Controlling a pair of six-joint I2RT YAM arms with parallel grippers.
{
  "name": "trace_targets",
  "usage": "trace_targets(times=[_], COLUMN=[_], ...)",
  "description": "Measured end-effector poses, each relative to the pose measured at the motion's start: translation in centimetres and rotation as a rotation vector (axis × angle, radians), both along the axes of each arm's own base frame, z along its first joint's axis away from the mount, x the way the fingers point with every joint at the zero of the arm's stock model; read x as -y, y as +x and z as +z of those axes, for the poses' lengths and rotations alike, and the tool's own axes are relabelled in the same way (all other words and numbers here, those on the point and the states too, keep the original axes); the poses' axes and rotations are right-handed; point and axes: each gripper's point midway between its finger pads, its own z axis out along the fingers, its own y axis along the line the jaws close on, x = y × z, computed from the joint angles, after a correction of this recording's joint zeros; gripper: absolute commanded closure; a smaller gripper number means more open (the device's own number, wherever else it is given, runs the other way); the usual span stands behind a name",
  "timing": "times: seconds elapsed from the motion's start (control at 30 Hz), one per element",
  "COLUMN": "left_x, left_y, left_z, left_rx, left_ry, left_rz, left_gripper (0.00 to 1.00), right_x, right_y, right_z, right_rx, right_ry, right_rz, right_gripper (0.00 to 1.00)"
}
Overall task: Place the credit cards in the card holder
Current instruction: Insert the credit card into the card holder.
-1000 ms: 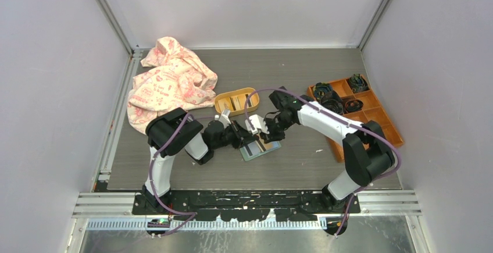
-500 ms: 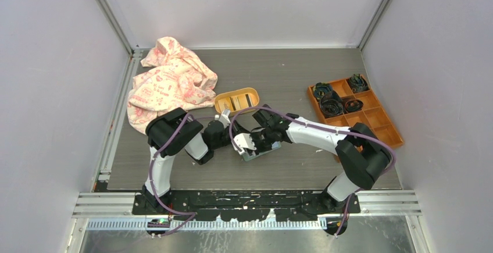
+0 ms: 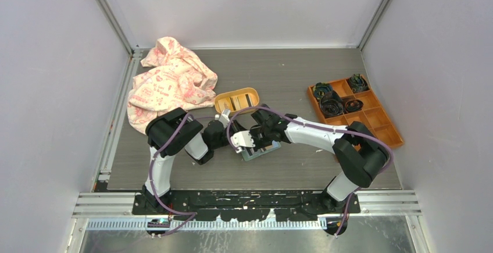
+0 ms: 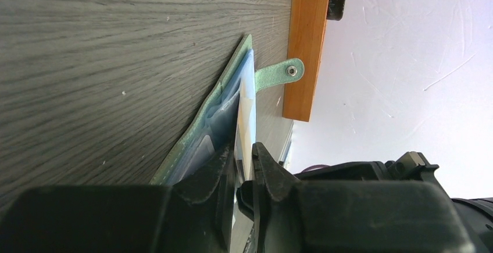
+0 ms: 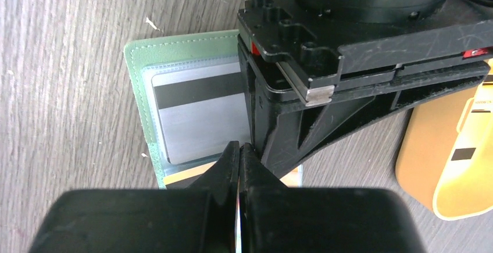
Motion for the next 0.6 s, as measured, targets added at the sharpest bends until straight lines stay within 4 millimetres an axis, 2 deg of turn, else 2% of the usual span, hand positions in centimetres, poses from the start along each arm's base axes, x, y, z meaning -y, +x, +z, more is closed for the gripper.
trace_targets(times=[0.6], left_x=[0.1], left_y=[0.0], left_z=[0.2], left_rx=[0.003], left_ry=[-0.006], left_rz=[-0.006], left_gripper=[0.78], right_x=[3.1], right_y=[1.5], right_z=[-0.6], right_rx=[0.015], right_ry=[-0.078], right_rz=[-0.031], right_gripper=[0.99])
